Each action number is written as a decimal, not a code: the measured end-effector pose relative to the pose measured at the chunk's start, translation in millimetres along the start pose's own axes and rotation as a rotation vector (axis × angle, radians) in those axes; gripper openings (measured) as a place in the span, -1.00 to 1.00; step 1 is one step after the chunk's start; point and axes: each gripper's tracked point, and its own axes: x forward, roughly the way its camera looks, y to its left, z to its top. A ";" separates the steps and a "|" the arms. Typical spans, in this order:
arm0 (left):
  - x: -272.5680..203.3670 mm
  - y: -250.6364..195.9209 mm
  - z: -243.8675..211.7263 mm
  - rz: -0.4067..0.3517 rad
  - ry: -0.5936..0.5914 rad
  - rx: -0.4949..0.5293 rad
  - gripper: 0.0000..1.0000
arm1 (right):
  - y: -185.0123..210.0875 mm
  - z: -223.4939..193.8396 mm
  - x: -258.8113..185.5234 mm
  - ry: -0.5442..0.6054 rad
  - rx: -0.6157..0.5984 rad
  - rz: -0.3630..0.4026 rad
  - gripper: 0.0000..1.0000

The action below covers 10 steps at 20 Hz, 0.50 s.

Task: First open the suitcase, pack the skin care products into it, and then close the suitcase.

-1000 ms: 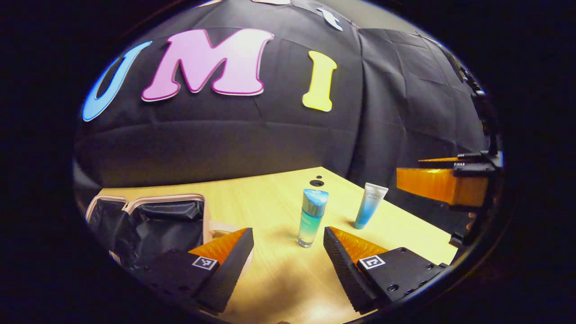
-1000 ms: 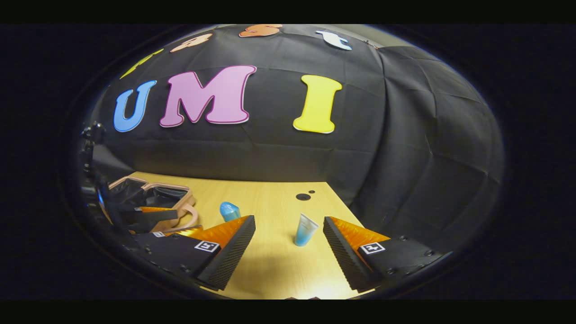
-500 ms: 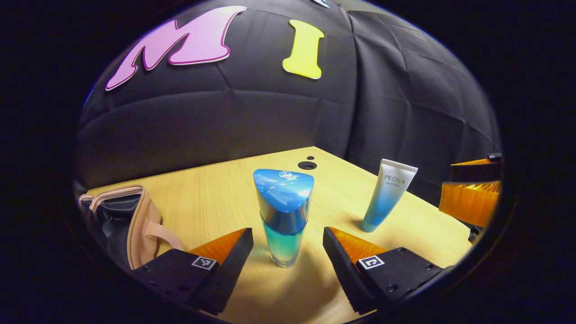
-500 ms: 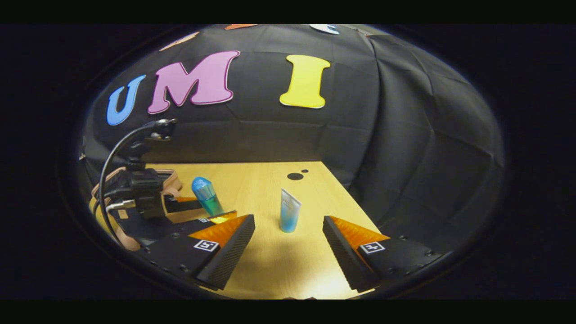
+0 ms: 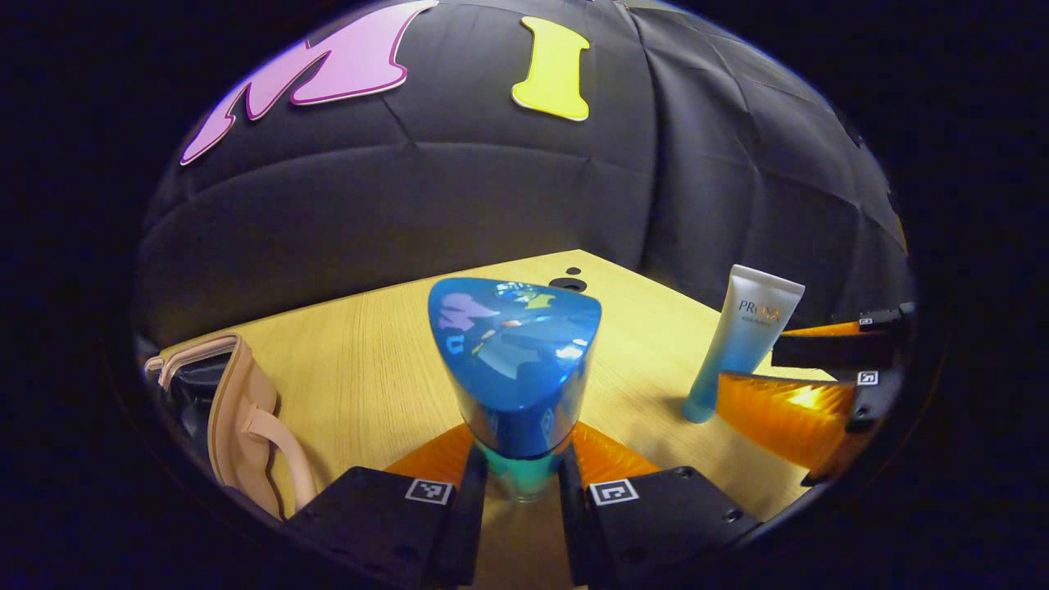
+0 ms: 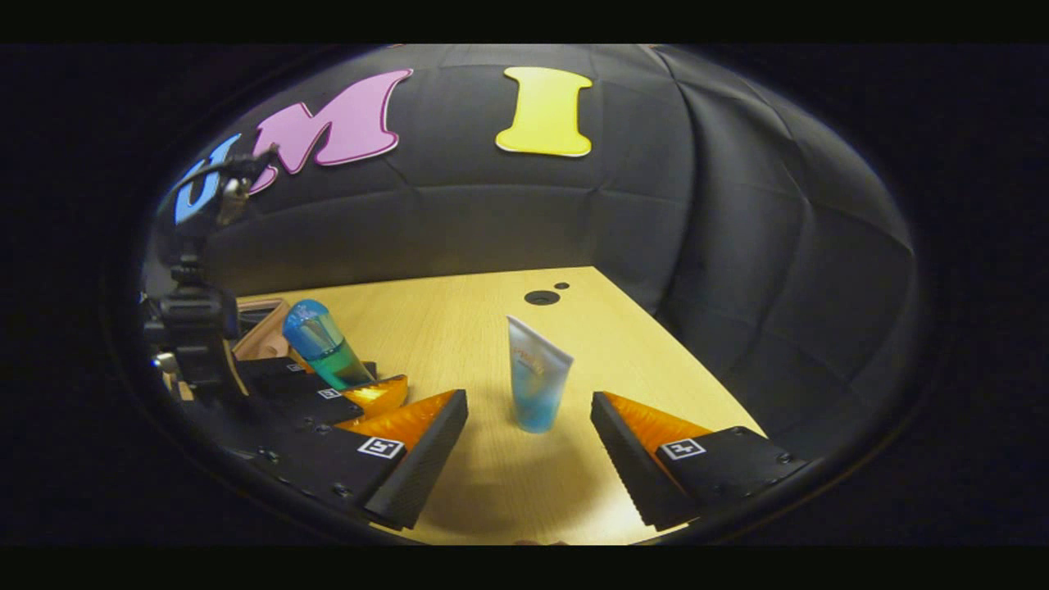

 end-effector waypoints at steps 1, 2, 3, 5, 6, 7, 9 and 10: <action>0.9 -0.6 -0.6 -0.002 0.000 0.000 -0.09 | -0.9 -2.0 5.9 0.003 0.004 -0.009 0.94; 1.1 -0.9 -0.4 -0.005 0.001 0.000 -0.10 | -3.0 -4.4 12.1 0.005 0.011 -0.021 0.94; 0.4 -0.9 -0.8 -0.009 0.004 0.000 -0.11 | -5.4 -5.1 17.6 0.005 0.022 -0.034 0.94; -0.7 -1.3 -1.7 -0.018 0.008 0.006 -0.12 | -8.6 -4.1 28.2 -0.003 0.031 -0.049 0.94; -1.2 -1.5 -1.7 -0.025 0.008 0.009 -0.12 | -7.9 -2.5 32.9 -0.009 0.033 -0.044 0.94; -2.2 -1.2 -2.2 -0.028 0.008 0.006 -0.12 | -9.0 -2.9 36.9 -0.008 0.030 -0.047 0.72; -4.7 0.6 -3.0 -0.024 0.008 -0.004 -0.12 | -12.6 -1.2 39.6 -0.020 0.020 -0.059 0.21; -6.7 2.1 -3.8 -0.019 0.007 -0.009 -0.12 | -10.5 -0.3 40.6 -0.029 0.007 -0.053 -0.05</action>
